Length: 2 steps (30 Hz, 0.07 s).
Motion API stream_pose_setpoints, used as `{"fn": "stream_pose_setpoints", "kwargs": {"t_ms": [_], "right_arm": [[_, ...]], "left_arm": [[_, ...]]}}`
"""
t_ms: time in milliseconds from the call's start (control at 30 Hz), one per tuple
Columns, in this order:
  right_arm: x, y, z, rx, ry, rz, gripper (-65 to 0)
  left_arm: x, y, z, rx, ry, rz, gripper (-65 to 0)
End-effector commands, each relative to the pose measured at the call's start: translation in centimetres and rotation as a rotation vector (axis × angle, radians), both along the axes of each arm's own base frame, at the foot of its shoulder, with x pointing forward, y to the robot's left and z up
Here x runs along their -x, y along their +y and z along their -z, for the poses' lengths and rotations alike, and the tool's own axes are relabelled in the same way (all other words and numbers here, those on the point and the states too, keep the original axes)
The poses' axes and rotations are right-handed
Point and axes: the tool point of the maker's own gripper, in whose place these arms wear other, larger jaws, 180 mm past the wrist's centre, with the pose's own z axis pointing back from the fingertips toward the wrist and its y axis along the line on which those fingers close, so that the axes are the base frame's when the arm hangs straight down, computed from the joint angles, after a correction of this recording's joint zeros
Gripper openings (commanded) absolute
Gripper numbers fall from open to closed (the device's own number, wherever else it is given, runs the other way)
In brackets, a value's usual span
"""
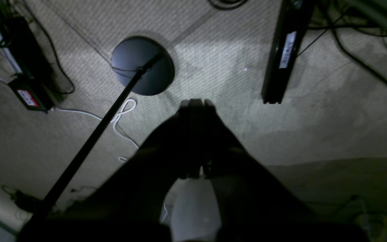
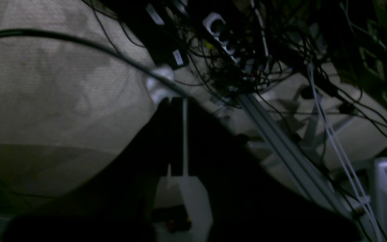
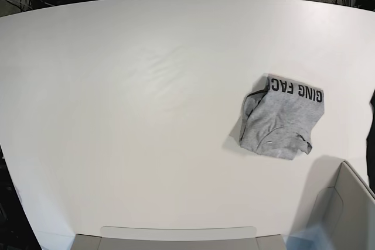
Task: Fold the T-shirt properly
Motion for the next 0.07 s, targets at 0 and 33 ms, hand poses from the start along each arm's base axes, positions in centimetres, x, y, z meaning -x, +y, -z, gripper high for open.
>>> {"fn": "stream_pose_setpoints", "kwargs": {"t_ms": [0, 33], "right_arm": [[0.47, -1.08, -0.20, 0.029, 0.012, -0.005, -62.7], [0.58, -1.11, -0.15, 0.036, 0.018, -0.003, -62.7]], "left_arm": [[0.21, 0.54, -0.05, -0.012, 0.007, 0.003, -65.0], [-0.01, 0.47, -0.01, -0.011, 0.006, 0.002, -65.0]]}}
